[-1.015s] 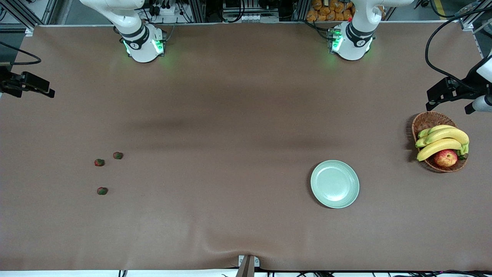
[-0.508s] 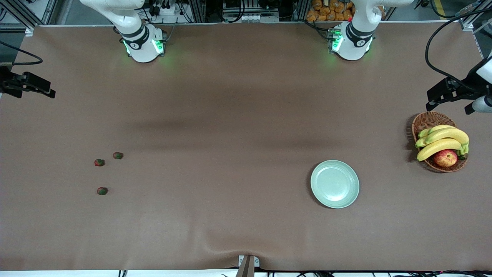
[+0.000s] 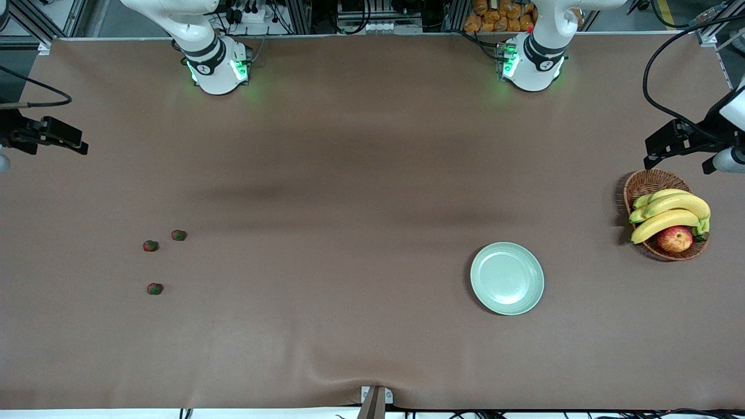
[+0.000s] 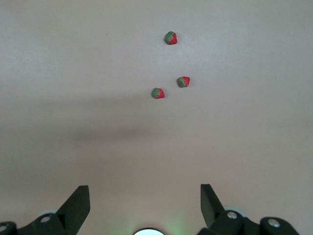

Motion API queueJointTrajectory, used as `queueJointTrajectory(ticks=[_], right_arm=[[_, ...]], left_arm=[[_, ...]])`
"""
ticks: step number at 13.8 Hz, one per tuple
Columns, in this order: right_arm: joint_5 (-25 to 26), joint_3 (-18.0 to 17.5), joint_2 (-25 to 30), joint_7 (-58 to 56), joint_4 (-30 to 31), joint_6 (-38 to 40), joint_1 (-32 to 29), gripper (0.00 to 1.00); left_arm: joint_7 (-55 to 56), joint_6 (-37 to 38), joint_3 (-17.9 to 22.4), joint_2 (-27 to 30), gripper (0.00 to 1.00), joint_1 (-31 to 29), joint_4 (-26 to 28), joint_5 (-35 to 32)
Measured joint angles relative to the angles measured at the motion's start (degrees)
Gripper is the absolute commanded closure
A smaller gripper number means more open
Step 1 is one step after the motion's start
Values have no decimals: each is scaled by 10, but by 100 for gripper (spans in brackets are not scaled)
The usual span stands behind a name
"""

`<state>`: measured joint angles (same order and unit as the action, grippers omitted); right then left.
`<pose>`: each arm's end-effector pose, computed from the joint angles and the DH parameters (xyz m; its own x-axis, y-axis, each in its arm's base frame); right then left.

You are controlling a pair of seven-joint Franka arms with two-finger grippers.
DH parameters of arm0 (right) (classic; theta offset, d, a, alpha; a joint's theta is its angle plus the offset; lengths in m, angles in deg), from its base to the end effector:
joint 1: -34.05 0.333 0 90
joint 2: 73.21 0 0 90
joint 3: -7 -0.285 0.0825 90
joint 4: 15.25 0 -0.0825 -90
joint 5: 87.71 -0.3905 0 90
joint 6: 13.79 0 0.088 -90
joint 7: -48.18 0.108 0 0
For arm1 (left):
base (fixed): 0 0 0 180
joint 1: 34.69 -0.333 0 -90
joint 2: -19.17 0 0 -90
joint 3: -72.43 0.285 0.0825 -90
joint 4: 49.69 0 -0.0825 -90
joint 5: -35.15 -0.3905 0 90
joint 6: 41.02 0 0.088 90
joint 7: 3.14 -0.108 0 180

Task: Collect all strawberries into plate
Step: 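Reach the right gripper down toward the three strawberries, then grasp one red strawberry with the right gripper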

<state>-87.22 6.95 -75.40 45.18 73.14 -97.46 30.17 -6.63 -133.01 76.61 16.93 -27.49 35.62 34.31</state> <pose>0.5577 -0.0383 0.5754 0.9926 -0.0149 -0.1206 -0.0148 -0.9999 0.0022 0.5755 -0.0297 0.6129 0.9905 -0.1140 0.0763 -0.1126 -0.9934 -0.0222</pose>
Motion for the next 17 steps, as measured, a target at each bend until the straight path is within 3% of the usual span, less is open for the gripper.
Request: queueJointTrajectory(ticks=[8,14,17], right_arm=[[7,5,-122,1,21,-100,-1,0],[7,5,-177,30,157,-313,-1,0],[7,6,-214,55,195,-400,-1,0]], left_arm=[[0,2,1,-3,0,-1,1,0],[0,3,1,-7,0,-1,1,0],[0,3,1,-9,0,-1,1,0]])
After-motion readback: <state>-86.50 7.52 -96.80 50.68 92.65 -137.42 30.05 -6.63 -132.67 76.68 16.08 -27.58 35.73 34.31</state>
